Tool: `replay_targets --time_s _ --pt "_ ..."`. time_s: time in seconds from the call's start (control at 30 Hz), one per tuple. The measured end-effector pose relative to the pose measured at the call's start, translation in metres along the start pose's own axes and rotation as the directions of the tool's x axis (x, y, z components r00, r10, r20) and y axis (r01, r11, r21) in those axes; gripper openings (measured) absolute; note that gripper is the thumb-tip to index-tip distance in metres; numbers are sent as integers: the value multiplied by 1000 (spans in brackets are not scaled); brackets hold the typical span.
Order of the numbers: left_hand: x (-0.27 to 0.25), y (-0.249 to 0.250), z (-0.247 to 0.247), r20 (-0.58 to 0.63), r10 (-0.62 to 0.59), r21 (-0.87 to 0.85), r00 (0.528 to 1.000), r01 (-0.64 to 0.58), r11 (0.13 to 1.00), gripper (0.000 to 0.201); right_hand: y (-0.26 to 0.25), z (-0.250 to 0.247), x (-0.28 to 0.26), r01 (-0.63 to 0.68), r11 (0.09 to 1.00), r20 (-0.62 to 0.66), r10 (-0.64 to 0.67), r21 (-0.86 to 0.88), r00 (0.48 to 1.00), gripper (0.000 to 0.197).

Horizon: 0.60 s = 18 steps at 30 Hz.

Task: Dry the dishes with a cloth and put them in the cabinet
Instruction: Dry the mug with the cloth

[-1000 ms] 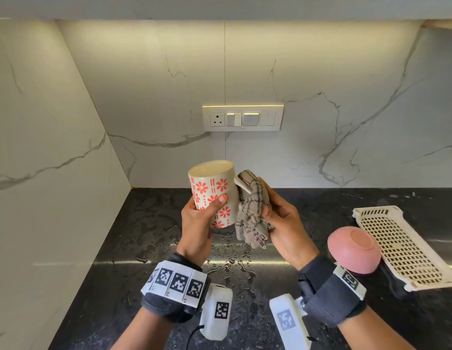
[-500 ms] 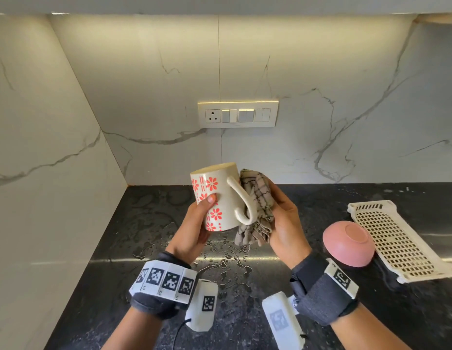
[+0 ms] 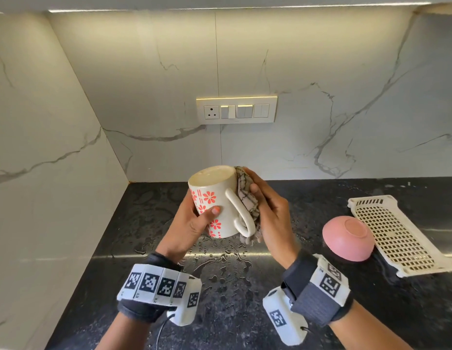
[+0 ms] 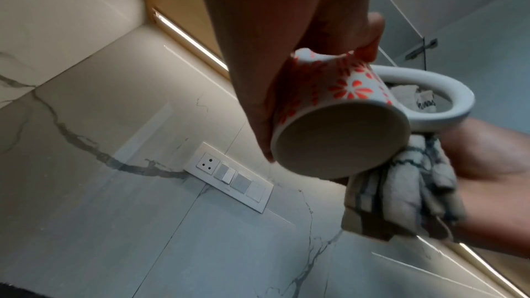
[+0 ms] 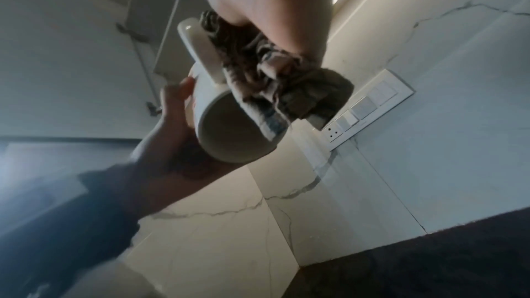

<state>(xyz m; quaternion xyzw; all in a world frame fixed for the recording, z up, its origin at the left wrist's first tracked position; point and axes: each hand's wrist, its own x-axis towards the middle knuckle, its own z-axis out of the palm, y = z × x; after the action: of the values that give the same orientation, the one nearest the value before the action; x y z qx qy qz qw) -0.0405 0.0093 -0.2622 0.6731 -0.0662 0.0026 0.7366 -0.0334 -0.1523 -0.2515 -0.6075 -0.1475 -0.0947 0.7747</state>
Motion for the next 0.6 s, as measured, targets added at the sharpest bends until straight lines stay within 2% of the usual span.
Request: replay_targets --time_s 0.1,0.17,0.23,0.3,0.37,0.43,0.47,0.53,0.6 --pt "-1 3 0 50 -48 12 998 47 999 95 8 3 -5 54 998 23 -53 -21 998 40" --pt "-2 4 -1 59 -61 16 996 60 998 93 13 4 -7 71 996 34 -70 -45 997 41" --pt "-2 3 -2 82 -67 29 994 65 997 91 17 4 -5 18 1000 3 -18 -23 1000 35" --pt "-4 1 -2 114 -70 41 991 65 997 84 18 4 1 -111 993 -17 112 50 994 32" --pt "-6 -1 -1 157 -78 64 984 69 996 82 14 1 6 -308 939 27 307 152 951 34" --pt "-4 -2 0 184 -87 94 979 71 993 87 8 -1 8 -521 809 98 515 273 851 45" --pt "-2 -4 0 170 -82 93 982 67 993 92 6 -2 9 -582 748 113 580 318 807 46" --pt "0 -5 2 76 -64 23 995 62 998 101 9 -2 9 -603 710 51 631 364 774 41" --pt "1 -7 6 -17 -38 -11 999 38 999 93 13 1 7 -570 730 -78 638 377 766 40"
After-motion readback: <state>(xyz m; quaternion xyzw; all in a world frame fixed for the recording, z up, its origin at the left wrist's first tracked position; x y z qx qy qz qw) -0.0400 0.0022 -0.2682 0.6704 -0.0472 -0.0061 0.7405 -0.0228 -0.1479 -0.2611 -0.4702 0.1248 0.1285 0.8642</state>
